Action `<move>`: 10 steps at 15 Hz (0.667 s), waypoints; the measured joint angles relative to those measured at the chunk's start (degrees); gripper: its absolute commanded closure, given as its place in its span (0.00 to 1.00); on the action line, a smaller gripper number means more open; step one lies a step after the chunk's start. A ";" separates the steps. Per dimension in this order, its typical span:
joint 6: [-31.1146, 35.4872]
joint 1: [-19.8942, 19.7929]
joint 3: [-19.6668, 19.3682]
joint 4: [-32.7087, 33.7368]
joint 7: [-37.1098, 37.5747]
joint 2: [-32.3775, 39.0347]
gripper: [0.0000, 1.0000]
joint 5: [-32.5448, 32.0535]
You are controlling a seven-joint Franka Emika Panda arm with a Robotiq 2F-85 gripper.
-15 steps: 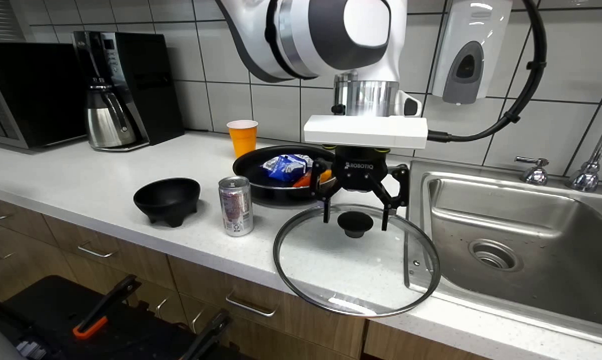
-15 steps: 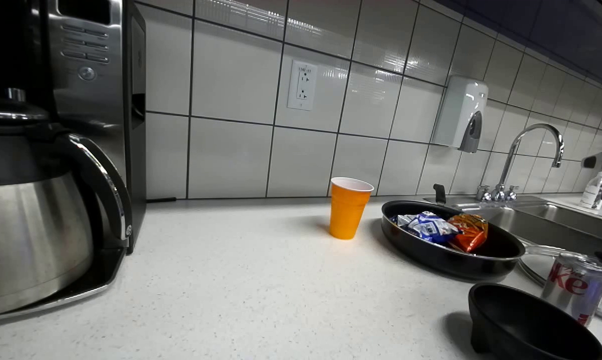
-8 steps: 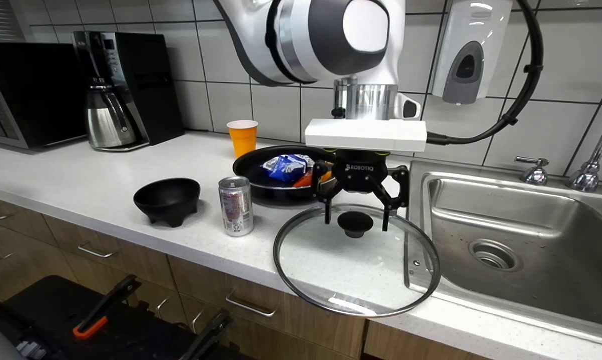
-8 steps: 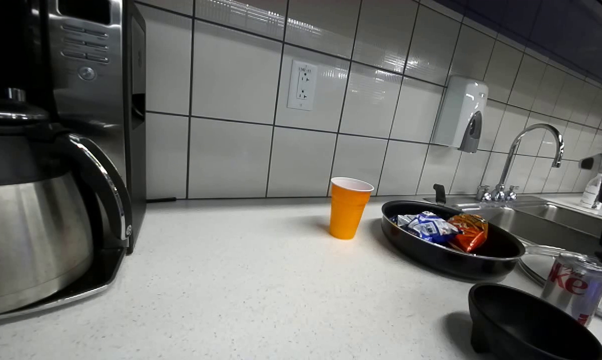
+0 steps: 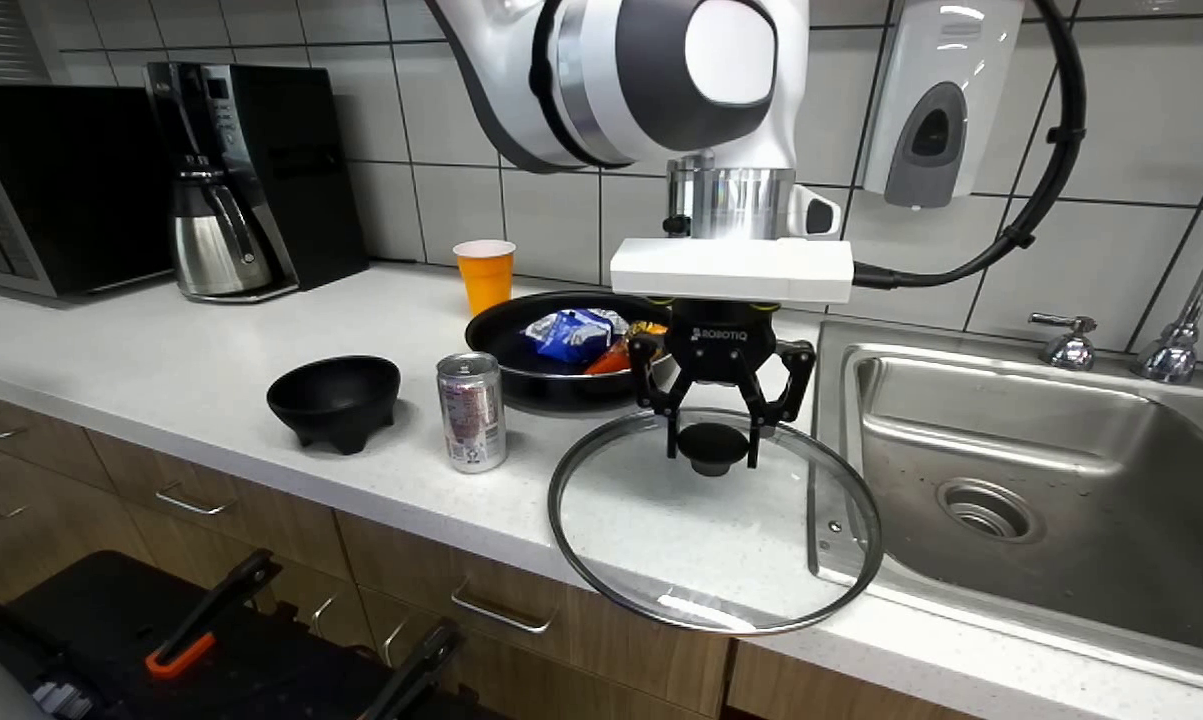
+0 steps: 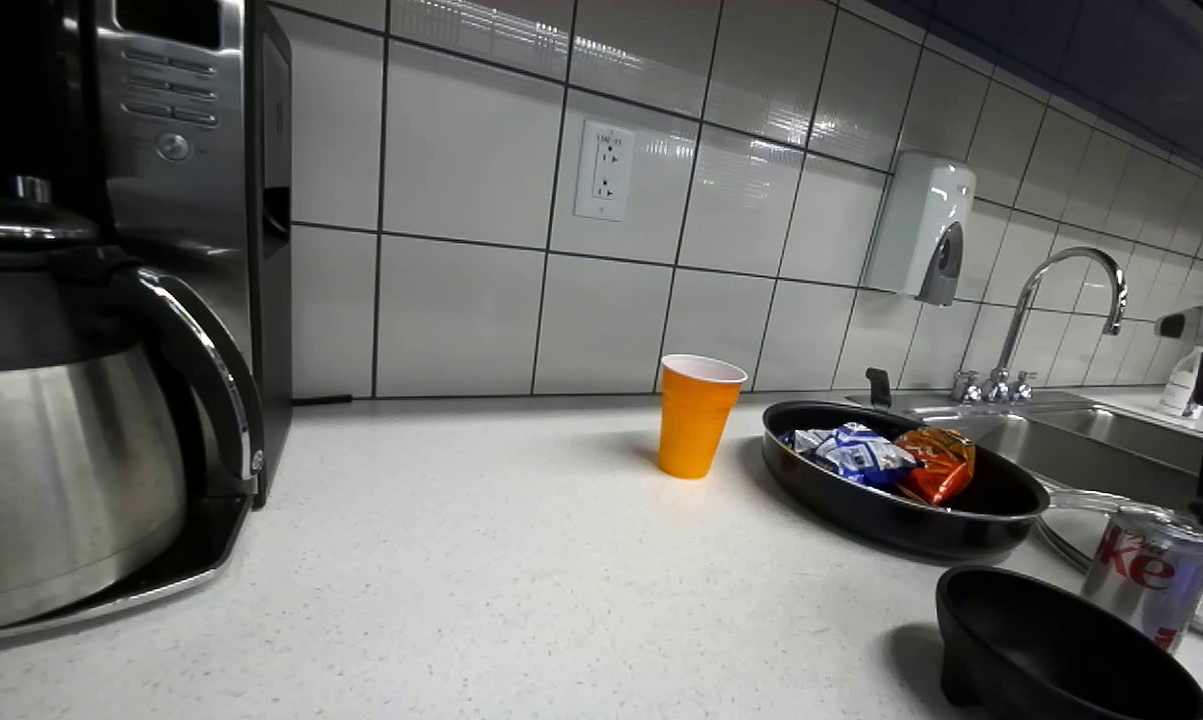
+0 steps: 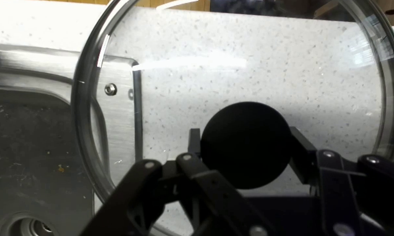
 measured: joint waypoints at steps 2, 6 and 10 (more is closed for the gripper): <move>0.01 -0.01 0.00 0.00 0.00 0.00 0.61 -0.01; -0.01 -0.01 0.00 -0.02 0.00 -0.04 0.61 -0.04; -1.16 -0.08 0.00 -0.04 -0.60 -0.80 0.61 -0.05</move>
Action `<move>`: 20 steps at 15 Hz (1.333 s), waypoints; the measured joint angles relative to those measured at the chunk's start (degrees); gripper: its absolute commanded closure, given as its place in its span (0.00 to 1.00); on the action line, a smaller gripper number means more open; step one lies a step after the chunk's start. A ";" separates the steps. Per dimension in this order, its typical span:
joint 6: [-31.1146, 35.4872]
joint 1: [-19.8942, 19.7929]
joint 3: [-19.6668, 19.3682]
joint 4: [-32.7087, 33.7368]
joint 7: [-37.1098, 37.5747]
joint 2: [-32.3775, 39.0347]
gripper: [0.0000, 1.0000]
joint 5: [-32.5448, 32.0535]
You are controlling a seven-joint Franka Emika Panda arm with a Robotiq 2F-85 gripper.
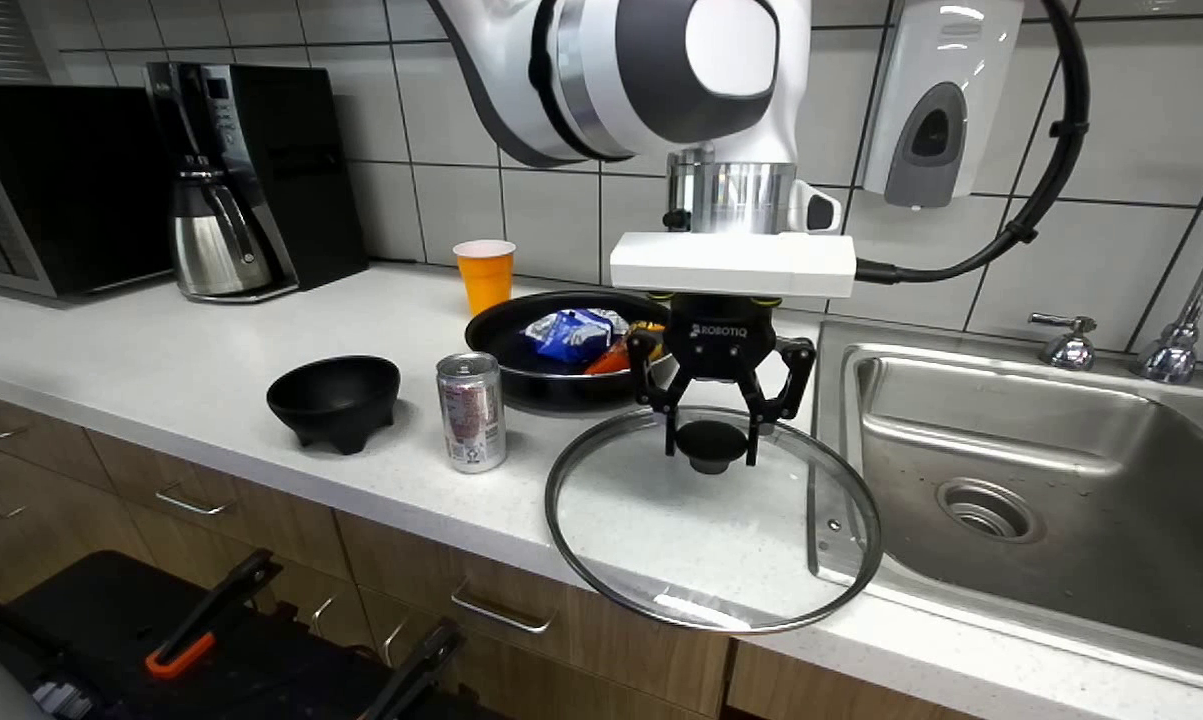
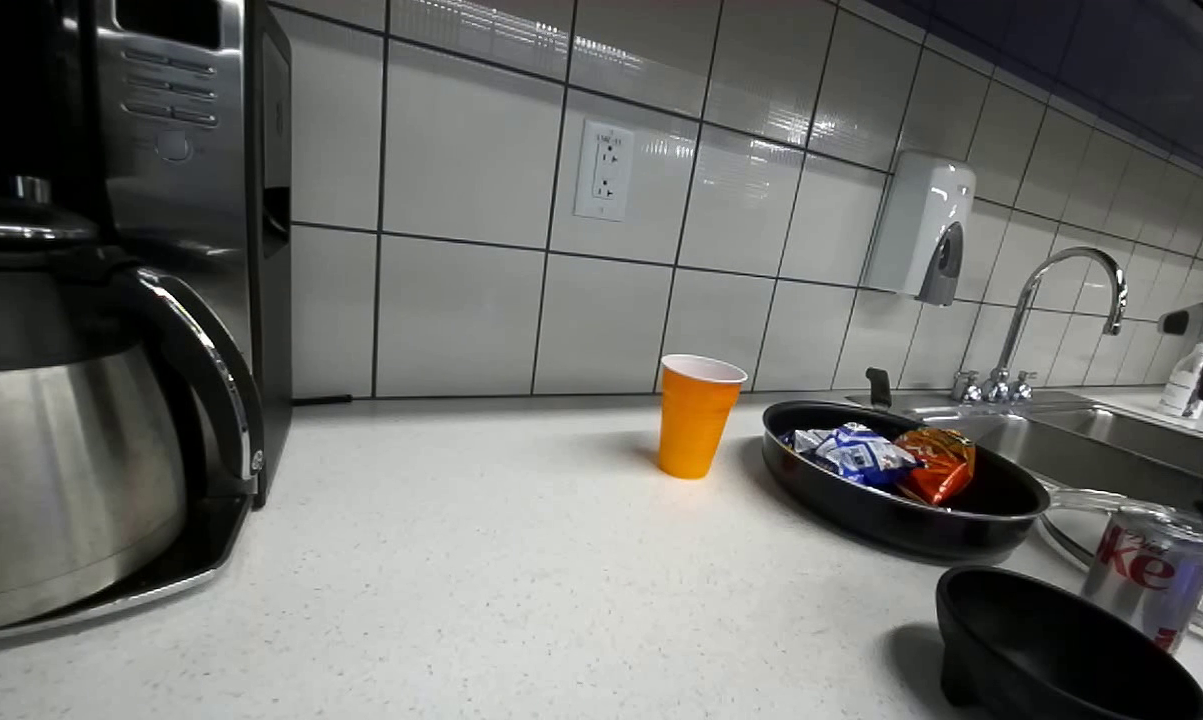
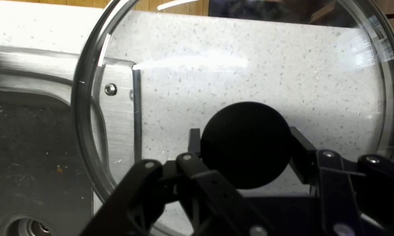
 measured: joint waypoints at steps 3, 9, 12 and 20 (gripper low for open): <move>-2.22 -0.06 0.00 0.00 -1.79 -1.83 0.61 0.00; -5.33 -0.59 -0.06 0.06 -3.84 -5.84 0.61 -0.59; -5.94 -0.68 -0.05 0.28 -4.10 -7.11 0.61 -0.78; -6.40 -0.05 1.65 1.83 -4.60 -7.73 0.61 -0.78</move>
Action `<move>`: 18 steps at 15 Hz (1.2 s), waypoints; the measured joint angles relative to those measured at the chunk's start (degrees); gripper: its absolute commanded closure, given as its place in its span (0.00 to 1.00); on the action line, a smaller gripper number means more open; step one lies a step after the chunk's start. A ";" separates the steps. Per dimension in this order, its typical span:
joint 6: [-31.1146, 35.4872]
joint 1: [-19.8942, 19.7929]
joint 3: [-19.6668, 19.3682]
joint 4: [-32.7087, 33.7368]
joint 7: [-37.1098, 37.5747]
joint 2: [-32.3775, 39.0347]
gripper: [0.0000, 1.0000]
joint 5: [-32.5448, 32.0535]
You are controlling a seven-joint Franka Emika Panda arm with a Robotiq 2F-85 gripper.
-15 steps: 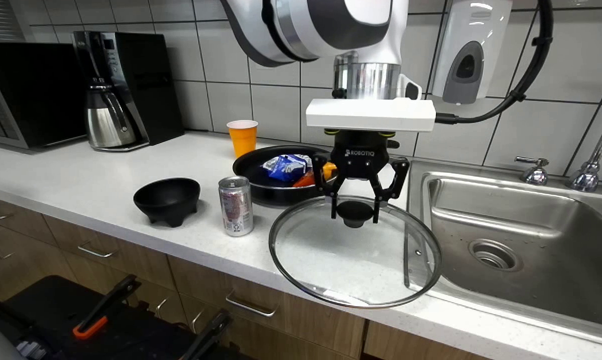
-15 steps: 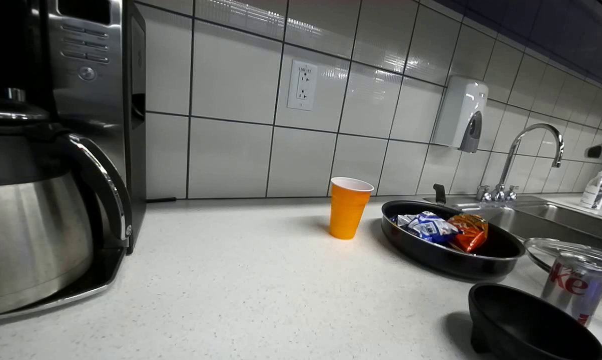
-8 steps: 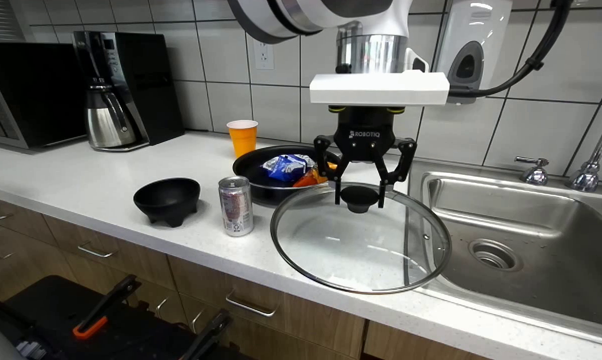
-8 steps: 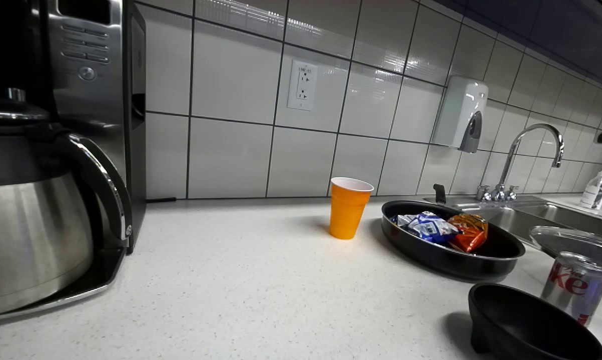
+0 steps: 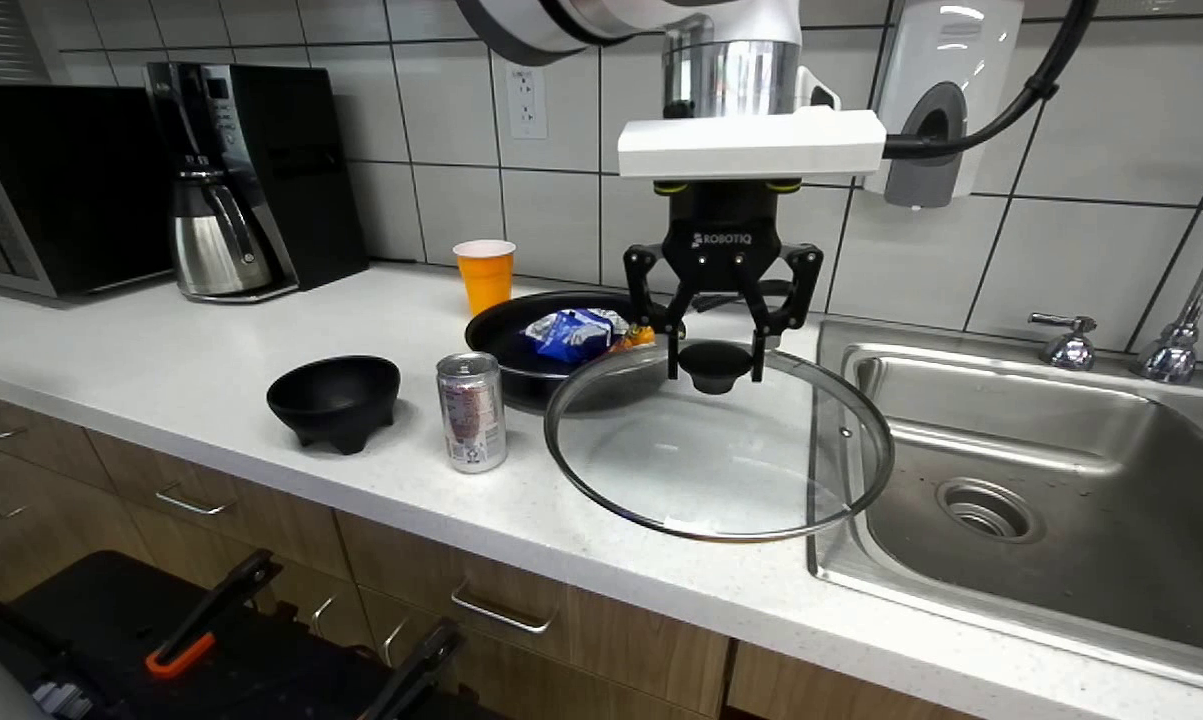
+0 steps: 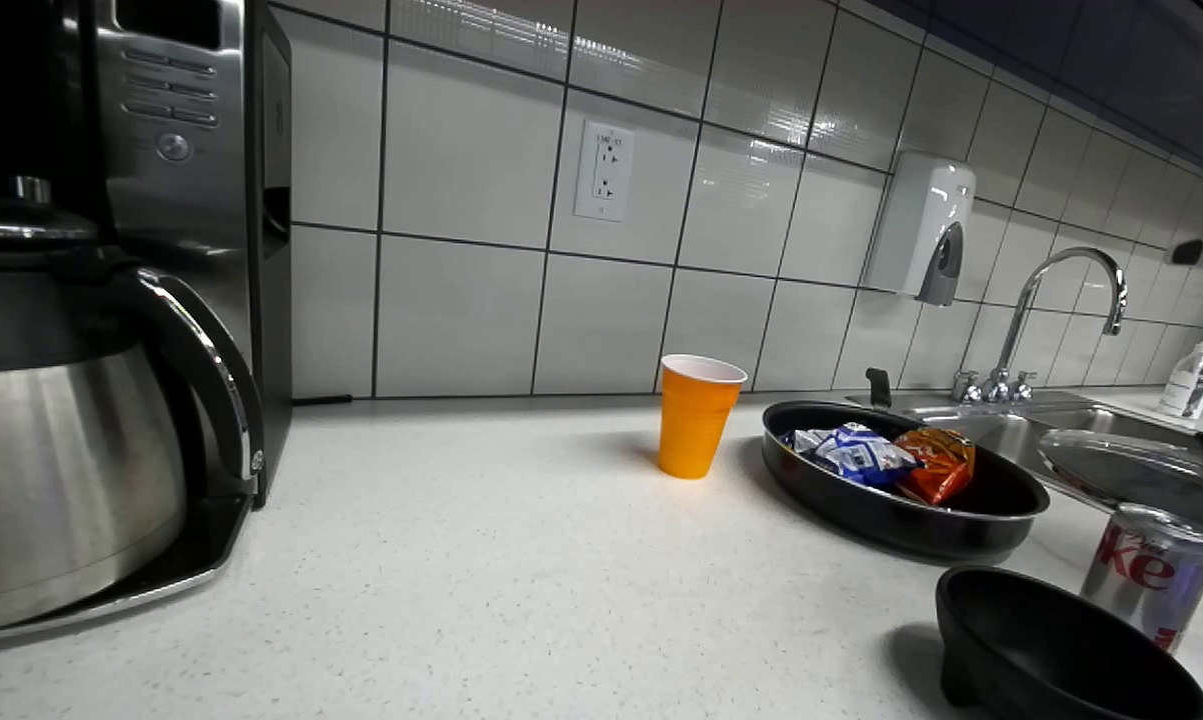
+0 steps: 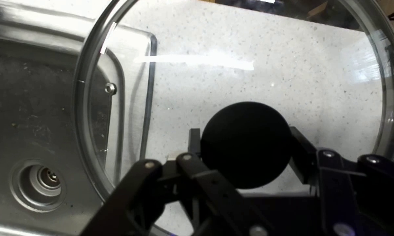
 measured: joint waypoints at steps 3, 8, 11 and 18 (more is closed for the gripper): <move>-0.29 0.95 1.42 0.93 0.26 0.23 0.61 0.01; -0.53 2.81 3.59 3.71 0.27 2.29 0.61 0.03; -0.60 3.52 4.73 6.39 0.04 4.44 0.61 0.04; -0.63 4.42 7.79 12.61 -0.01 9.56 0.61 0.34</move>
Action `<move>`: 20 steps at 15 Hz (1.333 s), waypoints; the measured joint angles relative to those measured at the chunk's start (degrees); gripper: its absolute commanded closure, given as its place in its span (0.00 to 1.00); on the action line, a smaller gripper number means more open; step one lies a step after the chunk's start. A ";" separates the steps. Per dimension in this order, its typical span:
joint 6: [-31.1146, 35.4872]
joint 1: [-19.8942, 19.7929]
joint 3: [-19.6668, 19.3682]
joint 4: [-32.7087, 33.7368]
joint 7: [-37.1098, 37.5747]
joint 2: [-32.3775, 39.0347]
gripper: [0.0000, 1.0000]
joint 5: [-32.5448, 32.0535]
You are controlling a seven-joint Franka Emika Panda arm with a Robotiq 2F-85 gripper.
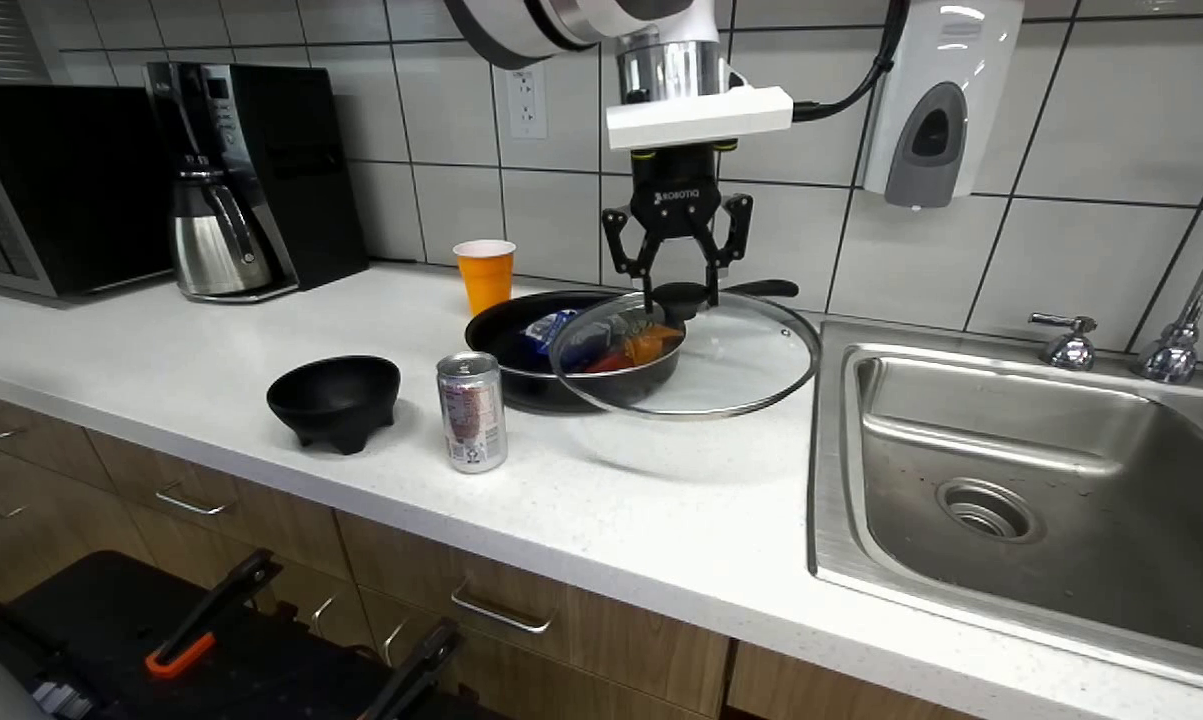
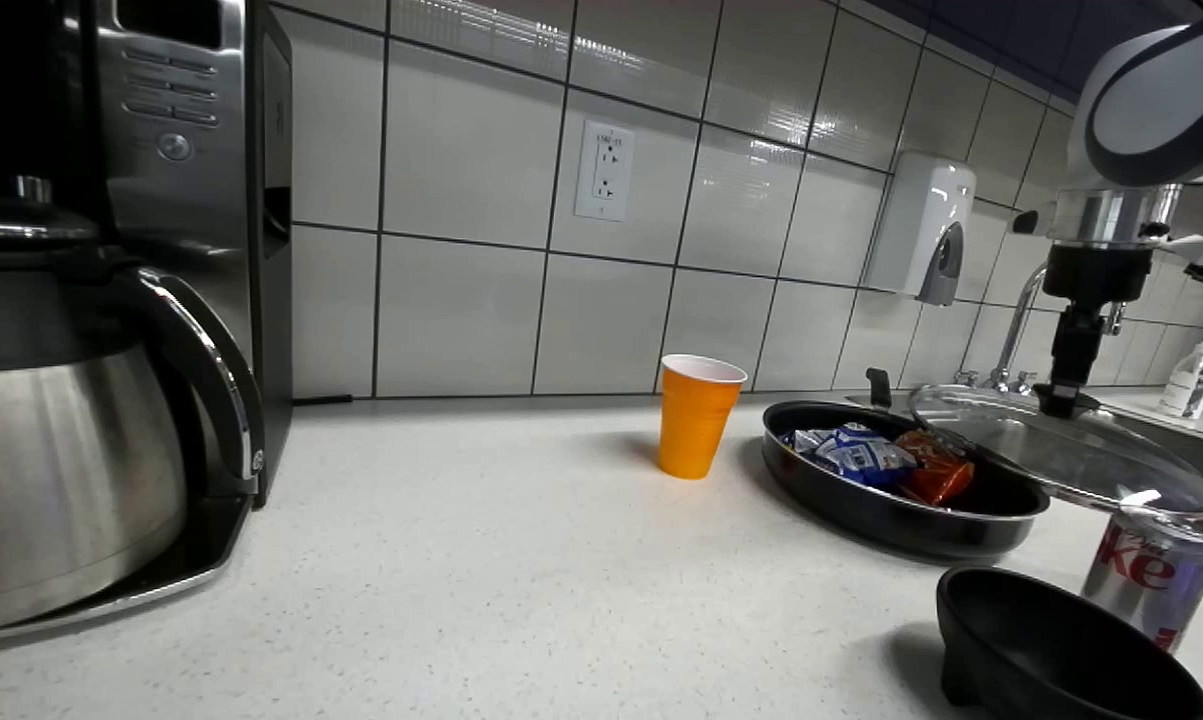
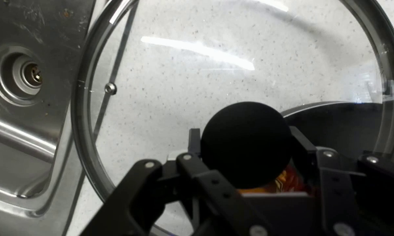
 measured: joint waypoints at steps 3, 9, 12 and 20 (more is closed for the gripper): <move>-0.01 0.28 1.34 2.06 -0.04 1.63 0.61 0.89; -0.12 1.26 4.22 5.17 -0.43 4.10 0.61 2.04; -0.60 1.90 5.47 6.47 -0.65 5.08 0.61 2.05; -3.73 3.66 8.10 9.24 -1.77 6.97 0.61 1.98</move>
